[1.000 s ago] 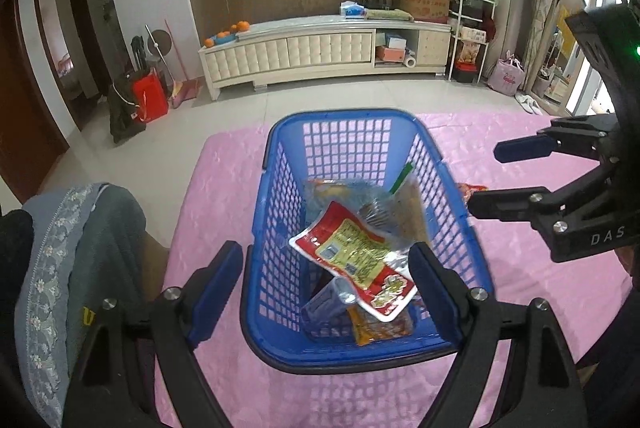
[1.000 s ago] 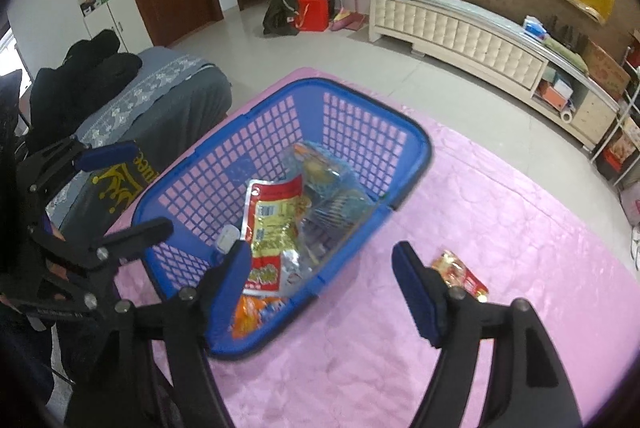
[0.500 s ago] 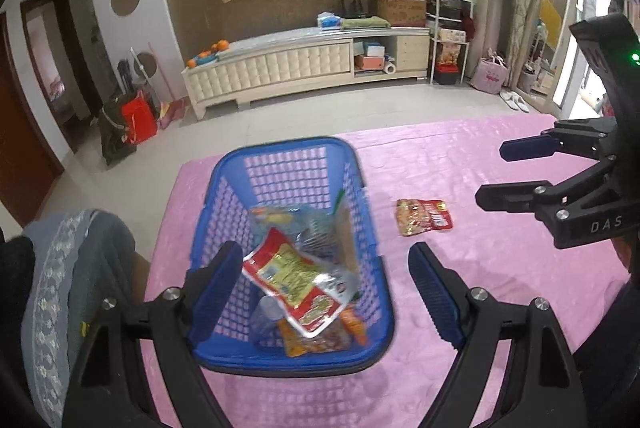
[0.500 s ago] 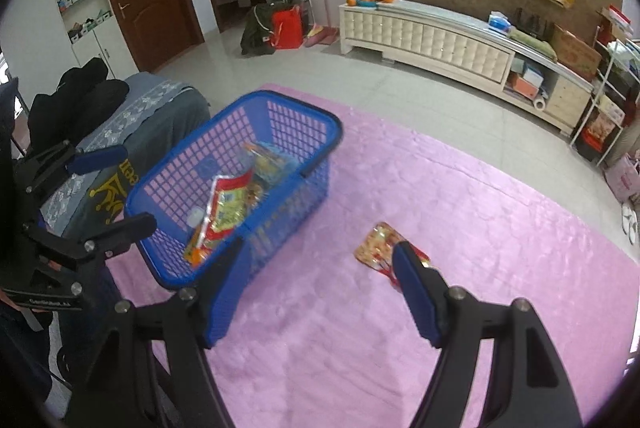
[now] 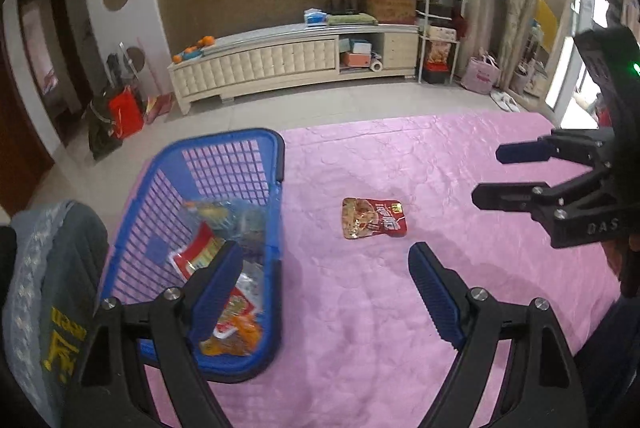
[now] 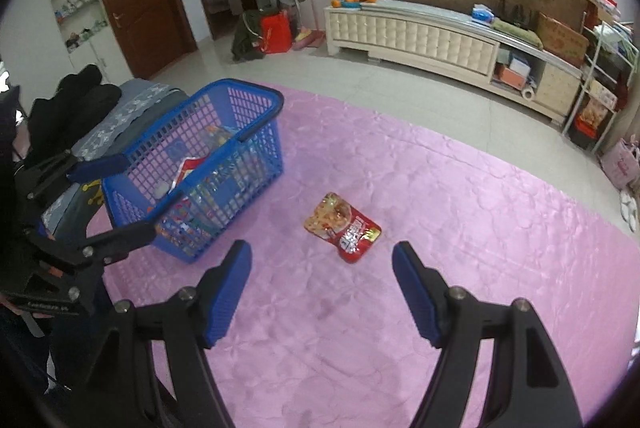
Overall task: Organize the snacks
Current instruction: 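Withdraw both grippers from the basket toward the small red snack pack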
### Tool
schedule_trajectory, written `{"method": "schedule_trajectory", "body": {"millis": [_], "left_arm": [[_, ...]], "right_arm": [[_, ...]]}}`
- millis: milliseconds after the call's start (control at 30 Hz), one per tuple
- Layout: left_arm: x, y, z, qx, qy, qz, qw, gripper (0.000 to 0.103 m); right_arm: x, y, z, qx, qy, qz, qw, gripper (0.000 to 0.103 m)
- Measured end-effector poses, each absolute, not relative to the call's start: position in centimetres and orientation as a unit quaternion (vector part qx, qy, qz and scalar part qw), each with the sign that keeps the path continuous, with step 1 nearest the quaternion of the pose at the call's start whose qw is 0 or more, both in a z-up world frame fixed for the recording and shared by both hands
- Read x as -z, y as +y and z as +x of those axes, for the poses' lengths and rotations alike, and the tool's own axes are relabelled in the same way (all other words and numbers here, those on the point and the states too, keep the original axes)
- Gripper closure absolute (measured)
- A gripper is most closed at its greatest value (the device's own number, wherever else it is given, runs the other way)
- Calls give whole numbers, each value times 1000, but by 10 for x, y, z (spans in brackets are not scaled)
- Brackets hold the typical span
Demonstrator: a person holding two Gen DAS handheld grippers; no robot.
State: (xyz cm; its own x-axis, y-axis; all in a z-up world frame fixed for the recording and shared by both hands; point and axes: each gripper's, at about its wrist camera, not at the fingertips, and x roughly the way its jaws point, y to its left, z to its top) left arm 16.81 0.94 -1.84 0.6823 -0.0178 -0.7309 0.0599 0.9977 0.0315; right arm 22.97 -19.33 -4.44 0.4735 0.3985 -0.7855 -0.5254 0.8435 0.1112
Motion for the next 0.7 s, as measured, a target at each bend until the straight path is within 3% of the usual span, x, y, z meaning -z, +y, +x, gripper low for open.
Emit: {"method": "schedule_trajectory", "body": {"millis": [367, 700], "left_arm": [[48, -8, 162, -57, 384, 2, 922, 19], [91, -31, 170, -41, 419, 8, 907, 19]], "right_arm": [[82, -208, 234, -286, 393, -131, 864, 22], [132, -210, 266, -304, 427, -179, 832, 21]]}}
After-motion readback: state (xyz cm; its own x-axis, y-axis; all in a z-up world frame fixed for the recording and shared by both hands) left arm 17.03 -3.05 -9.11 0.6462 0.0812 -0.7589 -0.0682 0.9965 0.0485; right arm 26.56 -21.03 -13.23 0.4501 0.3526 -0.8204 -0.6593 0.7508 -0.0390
